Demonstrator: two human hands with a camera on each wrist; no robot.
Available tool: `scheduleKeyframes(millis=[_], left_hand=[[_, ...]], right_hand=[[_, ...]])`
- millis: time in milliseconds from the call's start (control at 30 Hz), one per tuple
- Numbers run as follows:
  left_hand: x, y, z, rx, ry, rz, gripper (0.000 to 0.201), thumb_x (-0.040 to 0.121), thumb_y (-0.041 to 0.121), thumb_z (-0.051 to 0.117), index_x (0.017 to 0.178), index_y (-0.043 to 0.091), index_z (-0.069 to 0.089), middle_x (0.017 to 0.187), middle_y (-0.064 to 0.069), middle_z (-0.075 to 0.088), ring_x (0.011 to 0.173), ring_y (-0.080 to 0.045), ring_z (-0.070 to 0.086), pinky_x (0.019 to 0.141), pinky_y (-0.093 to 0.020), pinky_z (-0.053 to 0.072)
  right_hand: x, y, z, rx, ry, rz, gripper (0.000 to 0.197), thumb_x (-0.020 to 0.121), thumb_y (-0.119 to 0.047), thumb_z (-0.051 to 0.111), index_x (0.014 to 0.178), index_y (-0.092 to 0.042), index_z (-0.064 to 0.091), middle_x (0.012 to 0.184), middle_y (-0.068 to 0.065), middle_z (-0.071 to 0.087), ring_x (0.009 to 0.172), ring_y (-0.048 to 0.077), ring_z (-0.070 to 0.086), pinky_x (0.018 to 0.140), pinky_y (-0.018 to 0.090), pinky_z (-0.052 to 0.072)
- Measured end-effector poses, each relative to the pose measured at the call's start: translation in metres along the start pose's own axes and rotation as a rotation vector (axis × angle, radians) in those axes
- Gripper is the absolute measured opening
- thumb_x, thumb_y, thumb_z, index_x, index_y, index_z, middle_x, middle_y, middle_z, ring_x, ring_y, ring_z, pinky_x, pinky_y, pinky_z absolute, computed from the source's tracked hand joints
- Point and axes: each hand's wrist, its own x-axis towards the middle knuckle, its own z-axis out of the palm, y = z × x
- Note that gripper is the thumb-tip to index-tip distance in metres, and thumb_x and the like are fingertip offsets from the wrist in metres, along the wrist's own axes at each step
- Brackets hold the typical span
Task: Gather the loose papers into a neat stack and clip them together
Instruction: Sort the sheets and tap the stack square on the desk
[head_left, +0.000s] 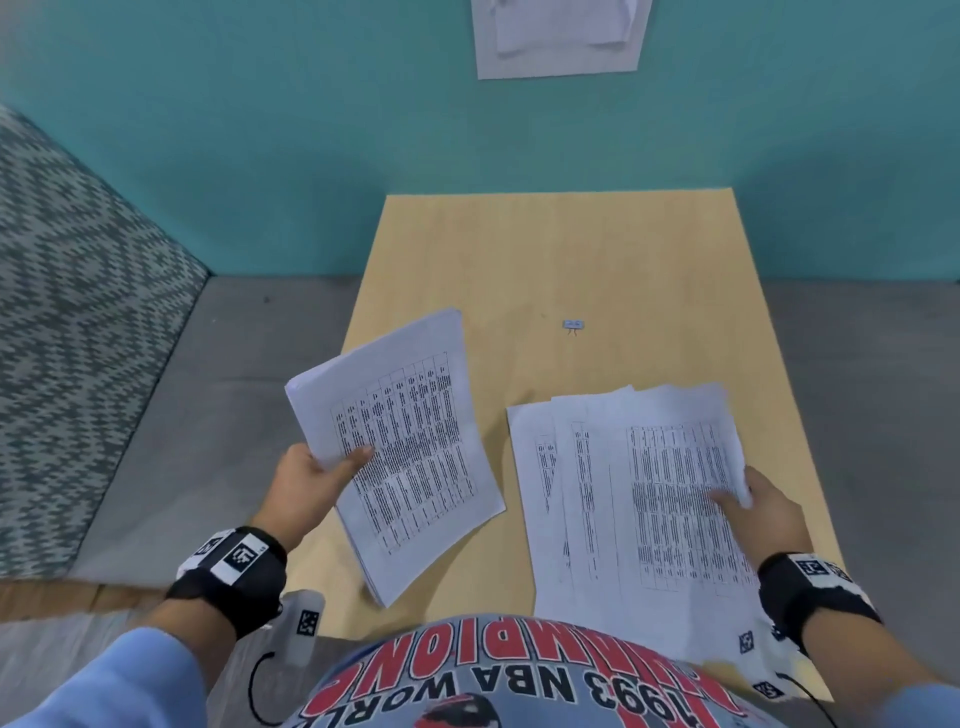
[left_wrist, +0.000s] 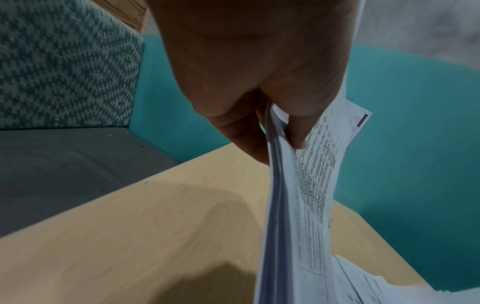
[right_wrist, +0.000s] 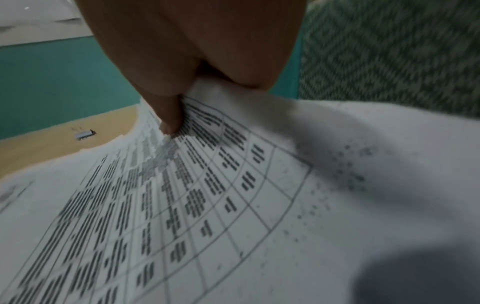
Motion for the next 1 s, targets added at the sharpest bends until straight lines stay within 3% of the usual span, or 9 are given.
scheduleKeyframes(millis=[167, 267, 367, 467, 533, 600, 733, 833, 1000], left_hand=[[0.001, 0.004, 0.009, -0.013, -0.013, -0.004, 0.027, 0.09, 0.035, 0.083, 0.113, 0.02, 0.081, 0.106, 0.005, 0.085, 0.101, -0.018, 0.08, 0.095, -0.05, 0.063], [-0.001, 0.007, 0.013, -0.023, -0.035, 0.006, 0.03, 0.092, 0.03, 0.082, 0.119, 0.018, 0.079, 0.112, 0.004, 0.083, 0.105, -0.016, 0.078, 0.097, -0.044, 0.061], [-0.001, 0.009, 0.012, -0.024, -0.045, -0.004, 0.031, 0.092, 0.031, 0.082, 0.12, 0.017, 0.079, 0.113, 0.003, 0.082, 0.105, -0.016, 0.078, 0.095, -0.04, 0.061], [0.002, 0.014, 0.011, -0.006, -0.061, 0.017, 0.03, 0.092, 0.031, 0.082, 0.119, 0.017, 0.079, 0.113, 0.002, 0.082, 0.106, -0.018, 0.078, 0.097, -0.043, 0.06], [0.005, 0.021, 0.011, 0.03, -0.086, 0.035, 0.028, 0.093, 0.032, 0.08, 0.117, 0.016, 0.079, 0.111, 0.0, 0.082, 0.104, -0.019, 0.078, 0.096, -0.045, 0.061], [0.012, 0.029, 0.012, 0.081, -0.121, 0.052, 0.035, 0.091, 0.043, 0.081, 0.111, 0.015, 0.08, 0.106, -0.001, 0.082, 0.098, -0.022, 0.078, 0.092, -0.046, 0.061], [0.028, 0.051, 0.025, 0.111, -0.188, 0.153, 0.067, 0.08, 0.068, 0.08, 0.097, 0.003, 0.075, 0.088, -0.002, 0.077, 0.077, -0.028, 0.07, 0.073, -0.037, 0.051], [0.024, 0.089, 0.046, 0.023, -0.321, 0.194, 0.034, 0.089, 0.044, 0.081, 0.112, 0.019, 0.082, 0.11, 0.006, 0.084, 0.105, -0.016, 0.079, 0.095, -0.042, 0.06], [0.012, 0.135, 0.073, -0.152, -0.522, 0.22, 0.079, 0.069, 0.073, 0.081, 0.125, 0.017, 0.077, 0.127, 0.011, 0.078, 0.115, -0.009, 0.074, 0.105, -0.036, 0.058]], right_hand=[[-0.001, 0.005, -0.01, -0.021, 0.011, -0.01, 0.015, 0.099, -0.03, 0.065, 0.085, -0.024, 0.067, 0.083, 0.012, 0.071, 0.072, 0.031, 0.064, 0.065, 0.035, 0.052], [0.003, 0.022, -0.011, 0.065, -0.044, 0.036, 0.034, 0.093, -0.04, 0.073, 0.118, -0.017, 0.07, 0.112, 0.015, 0.075, 0.099, 0.038, 0.069, 0.08, 0.039, 0.054], [-0.009, 0.006, -0.024, 0.159, -0.063, 0.028, 0.015, 0.093, -0.023, 0.077, 0.09, -0.016, 0.064, 0.08, 0.004, 0.068, 0.082, 0.033, 0.063, 0.068, 0.036, 0.046], [-0.029, -0.019, -0.042, 0.361, -0.044, 0.0, 0.036, 0.094, -0.007, 0.074, 0.072, -0.021, 0.048, 0.068, -0.01, 0.043, 0.064, 0.015, 0.046, 0.059, 0.031, 0.034], [-0.029, -0.024, -0.053, 0.504, -0.122, 0.003, 0.012, 0.093, -0.007, 0.073, 0.097, -0.012, 0.063, 0.083, -0.012, 0.057, 0.079, 0.011, 0.06, 0.09, 0.039, 0.049], [-0.026, -0.027, -0.06, 0.557, -0.149, -0.019, 0.03, 0.091, -0.011, 0.076, 0.12, -0.014, 0.068, 0.103, -0.012, 0.07, 0.092, 0.001, 0.07, 0.11, 0.04, 0.044], [-0.027, -0.052, -0.077, 0.636, -0.184, -0.086, 0.046, 0.092, -0.012, 0.076, 0.137, -0.008, 0.065, 0.12, -0.005, 0.075, 0.108, 0.003, 0.074, 0.1, 0.03, 0.049], [-0.028, -0.074, -0.083, 0.676, -0.214, -0.147, 0.046, 0.092, -0.013, 0.076, 0.136, -0.008, 0.065, 0.112, -0.01, 0.08, 0.104, -0.002, 0.074, 0.101, 0.03, 0.05], [-0.031, -0.111, -0.075, 0.83, -0.336, -0.15, 0.035, 0.09, -0.016, 0.076, 0.123, -0.03, 0.072, 0.135, 0.001, 0.072, 0.128, 0.022, 0.067, 0.115, 0.044, 0.046]])
